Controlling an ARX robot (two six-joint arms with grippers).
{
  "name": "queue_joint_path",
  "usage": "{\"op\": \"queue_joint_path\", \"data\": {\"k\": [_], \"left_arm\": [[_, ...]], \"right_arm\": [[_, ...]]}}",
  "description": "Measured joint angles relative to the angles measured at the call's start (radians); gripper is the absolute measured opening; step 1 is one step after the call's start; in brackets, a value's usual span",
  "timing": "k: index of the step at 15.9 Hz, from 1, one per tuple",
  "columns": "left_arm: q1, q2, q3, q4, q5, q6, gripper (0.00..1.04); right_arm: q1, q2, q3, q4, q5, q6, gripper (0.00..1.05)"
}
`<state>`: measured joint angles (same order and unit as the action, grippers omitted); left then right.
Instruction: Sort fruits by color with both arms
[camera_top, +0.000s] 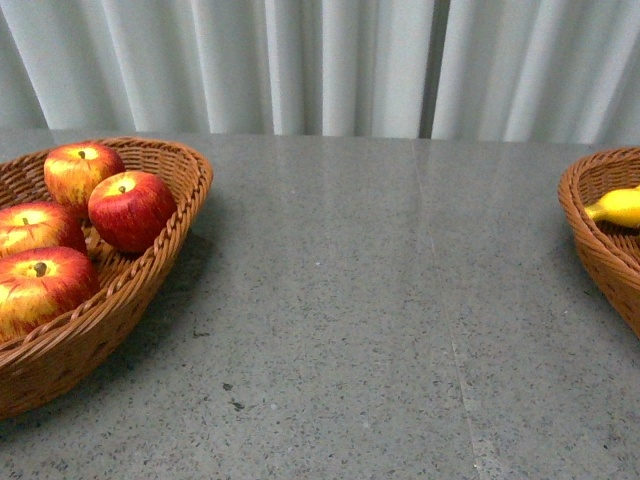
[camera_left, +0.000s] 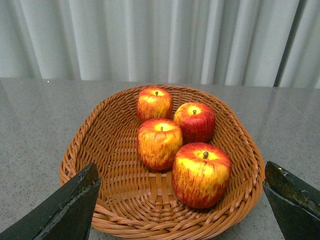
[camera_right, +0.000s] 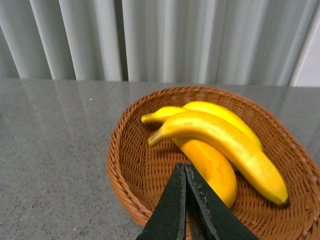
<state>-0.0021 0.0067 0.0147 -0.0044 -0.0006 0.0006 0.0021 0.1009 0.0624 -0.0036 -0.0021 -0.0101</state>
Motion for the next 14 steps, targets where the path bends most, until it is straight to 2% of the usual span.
{"op": "queue_joint_path", "data": {"k": [11,12,13,14], "left_arm": [[0.000,0.000,0.000,0.000,0.000,0.000,0.98],[0.000,0.000,0.000,0.001,0.000,0.000,0.98],[0.000,0.000,0.000,0.001,0.000,0.000,0.98],[0.000,0.000,0.000,0.000,0.000,0.000,0.98]], "right_arm": [[-0.002,-0.097,-0.050,-0.001,0.002,0.003,0.02],[-0.002,-0.097,-0.050,-0.001,0.002,0.002,0.07],[-0.002,-0.097,-0.050,-0.001,0.002,0.002,0.31],[-0.002,-0.097,-0.050,-0.001,0.002,0.003,0.67]]}}
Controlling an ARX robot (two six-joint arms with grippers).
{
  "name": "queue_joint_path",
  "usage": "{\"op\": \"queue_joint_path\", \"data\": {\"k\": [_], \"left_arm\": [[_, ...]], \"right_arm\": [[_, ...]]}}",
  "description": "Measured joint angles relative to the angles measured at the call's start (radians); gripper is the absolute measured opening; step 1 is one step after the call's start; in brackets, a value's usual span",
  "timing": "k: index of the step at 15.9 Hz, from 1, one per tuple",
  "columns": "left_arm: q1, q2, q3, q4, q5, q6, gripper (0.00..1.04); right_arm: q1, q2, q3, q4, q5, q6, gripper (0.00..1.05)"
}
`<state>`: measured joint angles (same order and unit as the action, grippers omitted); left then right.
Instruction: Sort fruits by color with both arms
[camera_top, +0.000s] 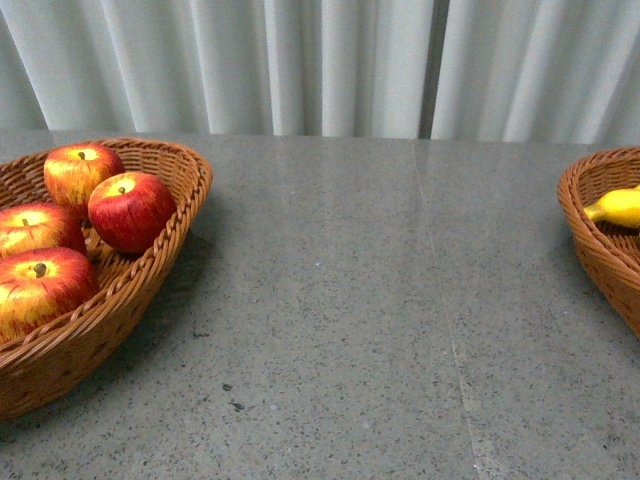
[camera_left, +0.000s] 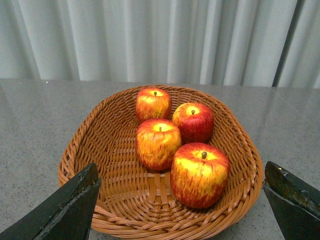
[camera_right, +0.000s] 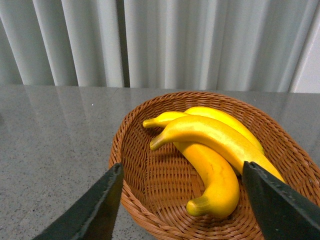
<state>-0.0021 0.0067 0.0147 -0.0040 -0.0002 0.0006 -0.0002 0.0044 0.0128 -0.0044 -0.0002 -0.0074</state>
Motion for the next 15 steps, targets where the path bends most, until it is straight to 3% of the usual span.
{"op": "queue_joint_path", "data": {"k": [1,2,15], "left_arm": [[0.000,0.000,0.000,0.000,0.000,0.000,0.98],[0.000,0.000,0.000,0.000,0.000,0.000,0.98],[0.000,0.000,0.000,0.000,0.000,0.000,0.98]], "right_arm": [[0.000,0.000,0.000,0.000,0.000,0.000,0.89],[0.000,0.000,0.000,0.000,0.000,0.000,1.00],[0.000,0.000,0.000,0.000,0.000,0.000,0.98]]}}
